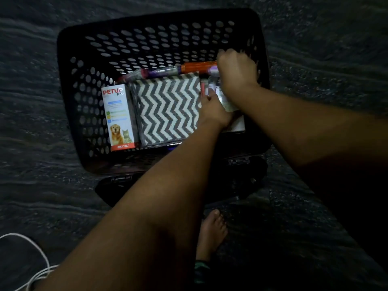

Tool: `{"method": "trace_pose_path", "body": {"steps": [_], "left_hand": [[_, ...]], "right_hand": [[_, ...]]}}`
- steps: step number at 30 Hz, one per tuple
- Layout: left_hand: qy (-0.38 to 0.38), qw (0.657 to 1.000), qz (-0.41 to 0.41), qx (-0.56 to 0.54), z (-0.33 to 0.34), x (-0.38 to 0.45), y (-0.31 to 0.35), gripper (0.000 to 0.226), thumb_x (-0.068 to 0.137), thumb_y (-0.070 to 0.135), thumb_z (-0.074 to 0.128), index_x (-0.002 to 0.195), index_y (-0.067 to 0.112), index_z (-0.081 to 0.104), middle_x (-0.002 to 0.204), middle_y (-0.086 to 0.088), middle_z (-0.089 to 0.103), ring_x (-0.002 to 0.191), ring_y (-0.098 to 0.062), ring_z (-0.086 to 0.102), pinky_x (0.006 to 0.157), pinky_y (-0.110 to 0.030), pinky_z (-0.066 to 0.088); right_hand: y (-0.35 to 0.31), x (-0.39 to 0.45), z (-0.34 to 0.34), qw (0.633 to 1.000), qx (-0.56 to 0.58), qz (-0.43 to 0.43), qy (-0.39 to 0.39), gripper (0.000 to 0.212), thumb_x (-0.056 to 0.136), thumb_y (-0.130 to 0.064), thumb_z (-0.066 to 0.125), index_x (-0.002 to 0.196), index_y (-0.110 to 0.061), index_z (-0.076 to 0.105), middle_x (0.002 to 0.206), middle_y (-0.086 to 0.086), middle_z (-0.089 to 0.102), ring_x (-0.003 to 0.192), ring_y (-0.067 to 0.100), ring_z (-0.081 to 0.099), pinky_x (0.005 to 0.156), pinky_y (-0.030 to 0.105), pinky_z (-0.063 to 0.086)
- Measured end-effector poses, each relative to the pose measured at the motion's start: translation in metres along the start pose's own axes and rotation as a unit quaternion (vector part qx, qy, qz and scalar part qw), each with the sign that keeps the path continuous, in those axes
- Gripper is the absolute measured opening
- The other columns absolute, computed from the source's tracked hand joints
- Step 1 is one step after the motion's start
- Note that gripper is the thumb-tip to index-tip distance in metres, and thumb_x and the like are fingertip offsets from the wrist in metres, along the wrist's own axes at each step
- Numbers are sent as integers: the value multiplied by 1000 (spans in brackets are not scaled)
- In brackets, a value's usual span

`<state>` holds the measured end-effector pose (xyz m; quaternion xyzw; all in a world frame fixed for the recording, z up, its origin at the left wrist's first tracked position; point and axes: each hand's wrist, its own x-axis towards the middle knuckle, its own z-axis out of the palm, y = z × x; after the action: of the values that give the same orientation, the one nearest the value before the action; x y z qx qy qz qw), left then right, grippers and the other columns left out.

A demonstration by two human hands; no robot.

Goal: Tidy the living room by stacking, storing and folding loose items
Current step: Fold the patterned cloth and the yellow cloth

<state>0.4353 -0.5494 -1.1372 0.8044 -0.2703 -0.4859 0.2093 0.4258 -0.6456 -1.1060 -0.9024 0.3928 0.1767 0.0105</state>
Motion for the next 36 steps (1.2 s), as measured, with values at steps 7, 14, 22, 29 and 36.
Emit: {"method": "trace_pose_path", "body": {"steps": [7, 14, 22, 29, 36], "left_hand": [[-38, 998, -21, -34, -1, 3, -9, 84, 68, 49, 50, 146, 22, 34, 130, -20, 54, 115, -35, 54, 92, -34, 46], [-80, 992, -33, -96, -5, 4, -25, 82, 67, 29, 84, 135, 11, 41, 119, -12, 64, 108, -26, 61, 95, -36, 48], [-65, 994, -13, -90, -9, 7, -29, 48, 88, 24, 63, 131, 8, 49, 121, -16, 62, 111, -30, 59, 82, -25, 40], [-60, 996, -14, -64, -7, -1, -27, 54, 79, 29, 74, 119, 4, 49, 112, -16, 65, 104, -28, 61, 85, -32, 45], [-72, 991, -38, -108, -16, -4, -25, 45, 81, 35, 74, 110, 9, 50, 106, -16, 64, 97, -30, 63, 86, -41, 53]], "right_hand": [[-5, -2, 7, 999, 44, 27, -10, 32, 94, 7, 40, 123, 3, 54, 133, 19, 39, 118, 37, 47, 85, 40, 47], [-8, 10, 18, 990, 121, 48, 44, 37, 92, 9, 37, 127, -1, 47, 144, 18, 31, 115, 37, 49, 93, 40, 42], [-26, 27, 21, 986, 109, 110, 59, 37, 97, 6, 31, 128, -3, 49, 134, 16, 46, 124, 33, 44, 88, 40, 46], [-16, 9, 38, 987, 115, 107, 16, 37, 96, 5, 33, 126, 0, 54, 129, 19, 48, 120, 35, 48, 88, 42, 47], [-4, 7, 16, 978, 170, 116, 16, 41, 92, 9, 35, 125, -4, 55, 128, 20, 51, 116, 37, 52, 93, 39, 45]]}}
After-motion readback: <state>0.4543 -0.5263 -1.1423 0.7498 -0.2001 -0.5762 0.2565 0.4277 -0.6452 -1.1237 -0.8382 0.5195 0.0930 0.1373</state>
